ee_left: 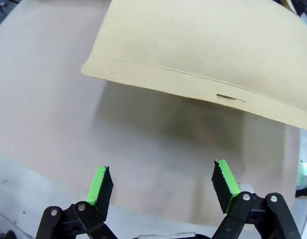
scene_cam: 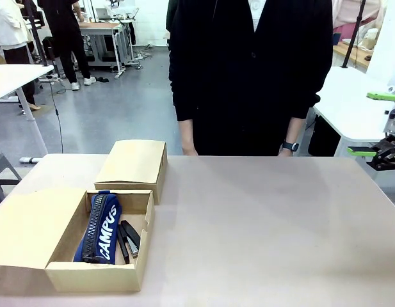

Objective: Place items inside the box.
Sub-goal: Close the lid of the Mailer Box closest to the robot.

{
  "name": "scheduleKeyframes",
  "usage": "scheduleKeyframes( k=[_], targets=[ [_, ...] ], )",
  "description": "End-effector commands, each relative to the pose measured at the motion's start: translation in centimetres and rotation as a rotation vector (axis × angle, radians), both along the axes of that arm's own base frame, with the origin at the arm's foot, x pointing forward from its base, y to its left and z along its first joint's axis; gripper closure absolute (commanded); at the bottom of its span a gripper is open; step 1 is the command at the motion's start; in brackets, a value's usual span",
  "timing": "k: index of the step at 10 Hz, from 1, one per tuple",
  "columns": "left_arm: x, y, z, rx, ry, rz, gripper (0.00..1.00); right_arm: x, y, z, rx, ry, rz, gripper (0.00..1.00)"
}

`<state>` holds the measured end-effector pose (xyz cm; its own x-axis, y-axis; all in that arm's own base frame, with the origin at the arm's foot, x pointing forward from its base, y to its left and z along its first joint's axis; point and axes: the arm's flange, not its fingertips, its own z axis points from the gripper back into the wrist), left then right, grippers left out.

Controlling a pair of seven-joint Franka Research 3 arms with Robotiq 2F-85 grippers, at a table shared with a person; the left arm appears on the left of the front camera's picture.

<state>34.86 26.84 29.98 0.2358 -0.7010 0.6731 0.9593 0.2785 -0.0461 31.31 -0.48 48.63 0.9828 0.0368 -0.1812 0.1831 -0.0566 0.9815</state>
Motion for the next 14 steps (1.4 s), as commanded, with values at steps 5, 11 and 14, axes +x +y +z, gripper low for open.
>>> scheduleKeyframes(
  k=[5, 11, 14],
  targets=[
    [0.0, -4.5, -2.3, -0.232, 0.012, -0.167, 0.00, -0.1, 0.1, 0.6, 0.022, 0.018, -0.005, 0.00],
    [-1.2, -6.8, -0.5, -0.468, -0.040, -0.229, 0.00, -0.1, 0.1, 0.6, 0.022, 0.018, -0.005, 0.00],
    [-3.2, -8.8, 1.6, -0.542, -0.072, -0.285, 0.00, -0.1, 0.1, 0.6, 0.022, 0.018, -0.005, 0.00]
  ],
)
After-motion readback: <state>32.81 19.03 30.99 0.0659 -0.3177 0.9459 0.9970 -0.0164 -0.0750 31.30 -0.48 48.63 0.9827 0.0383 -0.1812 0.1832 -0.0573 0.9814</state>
